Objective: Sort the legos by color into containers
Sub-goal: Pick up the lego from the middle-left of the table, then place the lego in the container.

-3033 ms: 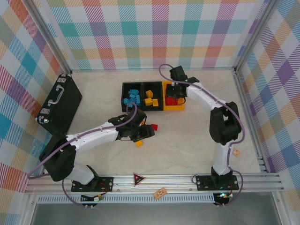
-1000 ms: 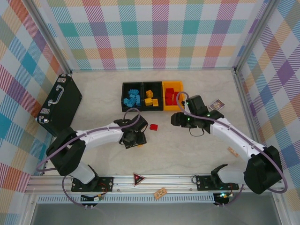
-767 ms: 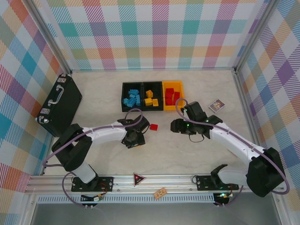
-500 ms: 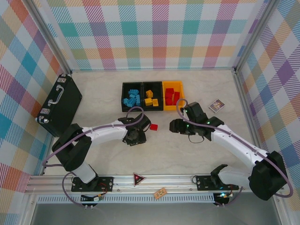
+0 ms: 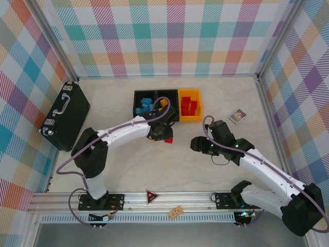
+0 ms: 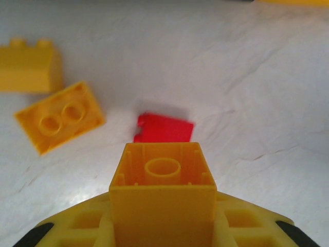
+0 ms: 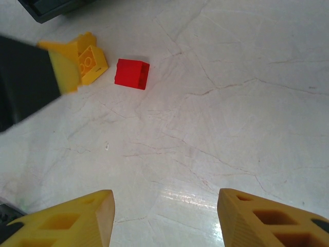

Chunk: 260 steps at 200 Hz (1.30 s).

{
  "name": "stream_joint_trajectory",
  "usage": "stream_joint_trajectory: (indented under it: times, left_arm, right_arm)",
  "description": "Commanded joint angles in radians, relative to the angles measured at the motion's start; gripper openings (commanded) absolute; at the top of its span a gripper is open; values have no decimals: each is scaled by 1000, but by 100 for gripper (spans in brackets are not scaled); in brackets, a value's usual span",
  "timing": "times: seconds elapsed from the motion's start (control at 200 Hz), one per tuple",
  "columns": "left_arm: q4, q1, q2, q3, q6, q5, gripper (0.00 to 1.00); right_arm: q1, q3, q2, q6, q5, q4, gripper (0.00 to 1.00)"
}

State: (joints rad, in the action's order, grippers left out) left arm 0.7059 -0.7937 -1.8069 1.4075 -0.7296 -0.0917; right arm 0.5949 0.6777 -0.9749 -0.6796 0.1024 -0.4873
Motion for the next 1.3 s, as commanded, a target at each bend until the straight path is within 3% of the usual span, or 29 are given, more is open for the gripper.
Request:
stream_joint_trajectory:
  times: [0.0, 0.365, 0.83, 0.985, 1.115, 1.295]
  left_arm:
    - [66, 34, -70, 125, 83, -14, 18]
    - [111, 166, -332, 495, 175, 20, 18]
    - [260, 245, -636, 994, 228, 59, 21]
    - [256, 250, -669, 1034, 236, 79, 27]
    - [260, 255, -667, 1033, 235, 73, 42]
    - [260, 254, -626, 1018, 240, 77, 48]
  right_arm:
    - [15, -26, 33, -48, -12, -1, 55]
    - [34, -44, 97, -75, -52, -52, 55]
    - [40, -78, 148, -107, -82, -91, 55]
    - [42, -79, 165, -110, -92, -103, 55]
    - [42, -77, 166, -113, -89, -99, 55]
    - [45, -75, 155, -110, -89, -95, 55]
